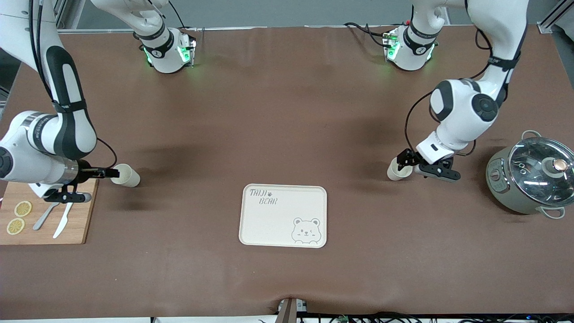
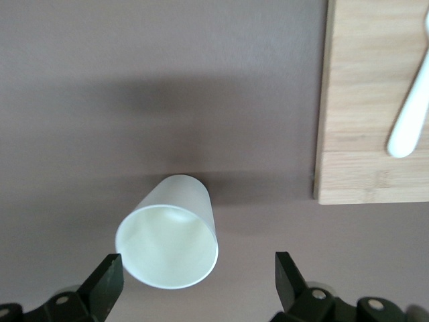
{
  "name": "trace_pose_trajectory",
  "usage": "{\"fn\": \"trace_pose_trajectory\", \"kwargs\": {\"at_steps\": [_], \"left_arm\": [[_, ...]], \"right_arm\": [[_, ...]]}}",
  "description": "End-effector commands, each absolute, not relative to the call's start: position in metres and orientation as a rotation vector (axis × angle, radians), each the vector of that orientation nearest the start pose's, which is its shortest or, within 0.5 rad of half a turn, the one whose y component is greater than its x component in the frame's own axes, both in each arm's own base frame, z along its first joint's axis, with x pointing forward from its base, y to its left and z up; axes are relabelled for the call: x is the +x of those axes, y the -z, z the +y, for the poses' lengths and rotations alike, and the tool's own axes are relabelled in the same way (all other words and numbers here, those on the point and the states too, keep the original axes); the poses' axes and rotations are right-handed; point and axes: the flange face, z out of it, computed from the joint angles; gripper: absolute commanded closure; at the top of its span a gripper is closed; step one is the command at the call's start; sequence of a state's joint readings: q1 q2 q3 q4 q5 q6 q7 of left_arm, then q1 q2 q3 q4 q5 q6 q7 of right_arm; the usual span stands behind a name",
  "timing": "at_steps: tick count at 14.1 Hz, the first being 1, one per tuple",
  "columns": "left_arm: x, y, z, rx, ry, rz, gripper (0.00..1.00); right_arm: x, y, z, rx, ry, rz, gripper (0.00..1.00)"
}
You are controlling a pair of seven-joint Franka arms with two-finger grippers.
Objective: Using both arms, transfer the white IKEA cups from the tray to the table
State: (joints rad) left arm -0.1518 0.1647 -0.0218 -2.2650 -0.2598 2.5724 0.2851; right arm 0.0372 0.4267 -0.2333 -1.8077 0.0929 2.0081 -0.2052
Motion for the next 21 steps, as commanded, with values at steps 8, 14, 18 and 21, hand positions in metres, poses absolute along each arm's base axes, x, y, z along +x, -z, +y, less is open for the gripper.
{"fn": "trace_pose_trajectory", "kwargs": {"at_steps": [8,14,18,21], "left_arm": [[0.575,-0.467,-0.095,-3.208,0.054,0.313,0.0],[0.578,-0.57,-0.089,-3.224,0.094,0.14,0.0],[0.572,-0.6,-0.09,-3.181,0.075,0.187,0.0],[0.565,-0.614,-0.091,-3.163,0.096,0.175,0.0]], "right_arm": [[0.643,-0.463,-0.083,-3.088,-0.391,-0.047,0.0],[0.638,-0.518,-0.066,-3.025,-0.299,-0.088,0.0],[0.634,-0.566,-0.061,-3.049,-0.248,-0.102,0.0],[0.621,-0.592,-0.051,-3.067,-0.223,-0.13,0.0]]}}
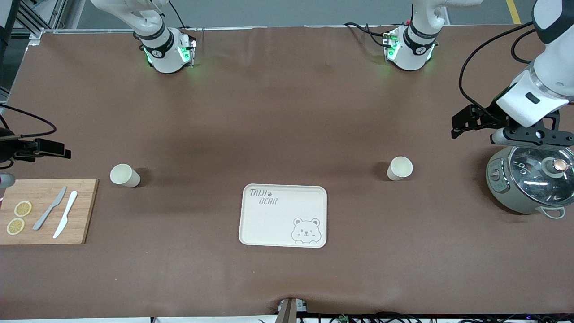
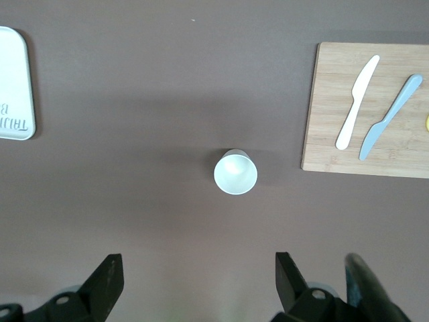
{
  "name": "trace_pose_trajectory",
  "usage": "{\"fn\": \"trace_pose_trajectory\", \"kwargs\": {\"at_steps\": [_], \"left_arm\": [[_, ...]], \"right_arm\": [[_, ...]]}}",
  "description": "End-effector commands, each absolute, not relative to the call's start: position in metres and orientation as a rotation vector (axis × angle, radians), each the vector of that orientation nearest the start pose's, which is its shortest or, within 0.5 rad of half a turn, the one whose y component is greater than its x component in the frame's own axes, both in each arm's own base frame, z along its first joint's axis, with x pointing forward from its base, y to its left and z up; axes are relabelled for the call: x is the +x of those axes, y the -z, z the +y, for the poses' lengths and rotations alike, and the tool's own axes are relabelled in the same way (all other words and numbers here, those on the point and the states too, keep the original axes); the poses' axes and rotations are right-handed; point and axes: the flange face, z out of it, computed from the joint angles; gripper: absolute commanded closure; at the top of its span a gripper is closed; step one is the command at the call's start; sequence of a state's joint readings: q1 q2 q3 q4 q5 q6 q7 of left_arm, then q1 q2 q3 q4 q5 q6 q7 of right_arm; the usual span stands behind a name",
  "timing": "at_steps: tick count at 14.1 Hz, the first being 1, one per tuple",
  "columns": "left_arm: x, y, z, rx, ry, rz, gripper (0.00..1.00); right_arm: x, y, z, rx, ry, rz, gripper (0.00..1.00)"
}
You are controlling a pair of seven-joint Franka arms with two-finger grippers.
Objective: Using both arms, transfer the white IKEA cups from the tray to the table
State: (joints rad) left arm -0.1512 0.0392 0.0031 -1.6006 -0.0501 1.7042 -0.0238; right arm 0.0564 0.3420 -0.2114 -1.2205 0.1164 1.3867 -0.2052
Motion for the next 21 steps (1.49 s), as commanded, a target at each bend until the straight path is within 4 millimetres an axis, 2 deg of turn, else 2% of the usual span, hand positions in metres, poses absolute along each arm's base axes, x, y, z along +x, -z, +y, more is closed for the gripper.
{"fn": "trace_pose_trajectory", "kwargs": {"at_steps": [1,5,8,9,10,12,16,18,21], "left_arm": [[0.562,-0.617,-0.091,-3.163,0.091,0.175,0.0],[0.556,-0.613,-0.091,-3.157,0.014,0.166,0.0],[0.551,-0.609,-0.091,-3.111,-0.048,0.18,0.0],[0.551,-0.609,-0.091,-3.111,-0.053,0.179,0.0],[0.551,-0.608,-0.091,-3.11,-0.058,0.182,0.0],[0.552,-0.607,-0.091,-3.108,-0.063,0.184,0.0],[0.553,-0.604,-0.092,-3.107,-0.07,0.194,0.0],[0.552,-0.605,-0.096,-3.107,-0.067,0.196,0.0],[0.552,-0.603,-0.096,-3.107,-0.072,0.194,0.0]], "right_arm": [[0.616,-0.602,-0.052,-3.073,-0.204,-0.132,0.0],[0.596,-0.625,-0.05,-3.069,-0.171,-0.138,0.0],[0.569,-0.638,-0.049,-3.102,-0.156,-0.149,0.0],[0.56,-0.643,-0.039,-3.125,-0.13,-0.184,0.0],[0.547,-0.648,-0.037,-3.138,-0.11,-0.196,0.0],[0.54,-0.646,-0.047,-3.134,-0.107,-0.167,0.0],[0.534,-0.637,-0.049,-3.125,-0.117,-0.163,0.0],[0.524,-0.636,-0.052,-3.122,-0.104,-0.156,0.0],[0.524,-0.635,-0.06,-3.123,-0.114,-0.132,0.0]]}}
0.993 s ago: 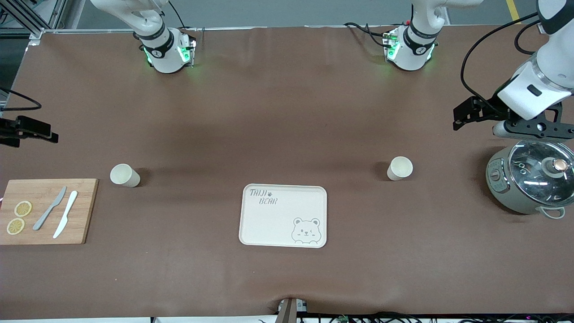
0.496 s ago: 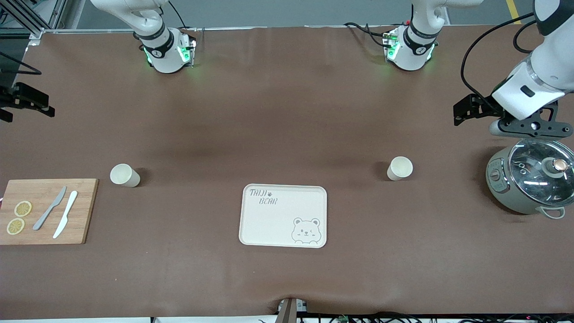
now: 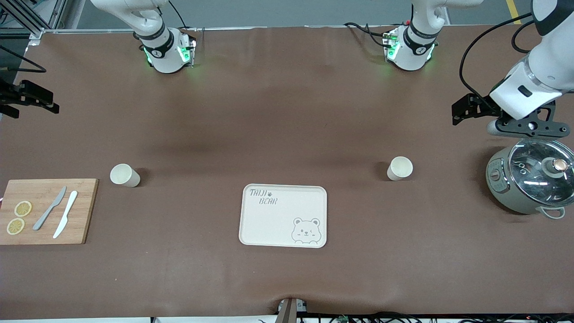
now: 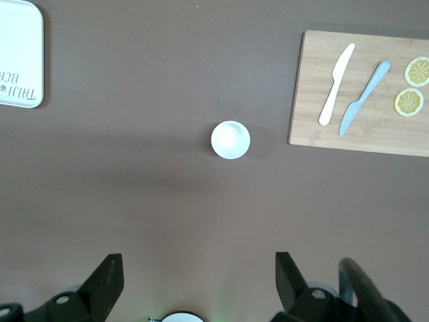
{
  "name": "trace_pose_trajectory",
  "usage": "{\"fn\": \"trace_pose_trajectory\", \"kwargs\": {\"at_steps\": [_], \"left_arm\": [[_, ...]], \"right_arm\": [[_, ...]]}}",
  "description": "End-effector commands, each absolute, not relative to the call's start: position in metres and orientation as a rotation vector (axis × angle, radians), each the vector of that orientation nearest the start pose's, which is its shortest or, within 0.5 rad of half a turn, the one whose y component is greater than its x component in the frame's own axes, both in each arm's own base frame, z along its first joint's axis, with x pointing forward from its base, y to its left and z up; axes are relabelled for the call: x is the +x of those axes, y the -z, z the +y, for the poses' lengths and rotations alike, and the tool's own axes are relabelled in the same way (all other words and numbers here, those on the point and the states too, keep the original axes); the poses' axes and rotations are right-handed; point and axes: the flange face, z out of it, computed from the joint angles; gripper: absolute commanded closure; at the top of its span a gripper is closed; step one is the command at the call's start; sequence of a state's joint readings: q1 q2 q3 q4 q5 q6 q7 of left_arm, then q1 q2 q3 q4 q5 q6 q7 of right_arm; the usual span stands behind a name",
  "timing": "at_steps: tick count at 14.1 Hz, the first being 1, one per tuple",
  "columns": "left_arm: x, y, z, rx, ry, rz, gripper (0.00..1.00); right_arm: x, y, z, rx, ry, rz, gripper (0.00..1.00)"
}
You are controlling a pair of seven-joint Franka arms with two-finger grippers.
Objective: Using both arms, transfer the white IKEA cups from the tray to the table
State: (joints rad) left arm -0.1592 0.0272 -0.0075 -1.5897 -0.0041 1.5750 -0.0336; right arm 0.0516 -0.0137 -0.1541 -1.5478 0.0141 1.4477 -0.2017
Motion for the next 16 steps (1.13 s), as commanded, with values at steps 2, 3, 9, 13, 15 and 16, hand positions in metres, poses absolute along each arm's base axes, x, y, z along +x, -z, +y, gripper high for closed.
{"fn": "trace_pose_trajectory", "kwargs": {"at_steps": [2,3,9,13,15,16], "left_arm": [[0.5525,-0.6032,-0.0958,-3.107,-0.072,0.194,0.0],[0.5521,-0.6033,-0.0951,-3.108,-0.072,0.189,0.0],[0.5502,-0.6013,-0.0954,-3.105,-0.098,0.181,0.0],[0.5503,-0.602,-0.0954,-3.105,-0.095,0.184,0.0],[0.5503,-0.602,-0.0954,-3.105,-0.095,0.184,0.0],[0.5504,-0.6028,-0.0954,-3.105,-0.093,0.181,0.0]], "right_arm": [[0.5244,-0.6362,-0.0567,-3.133,-0.111,-0.124,0.0],[0.5247,-0.6365,-0.0558,-3.136,-0.114,-0.055,0.0],[0.5252,-0.6436,-0.0528,-3.197,-0.129,0.008,0.0],[0.5264,-0.6426,-0.0545,-3.199,-0.132,0.01,0.0],[0.527,-0.6418,-0.0537,-3.199,-0.134,0.01,0.0],[0.5269,-0.6418,-0.0545,-3.199,-0.134,0.01,0.0]]}}
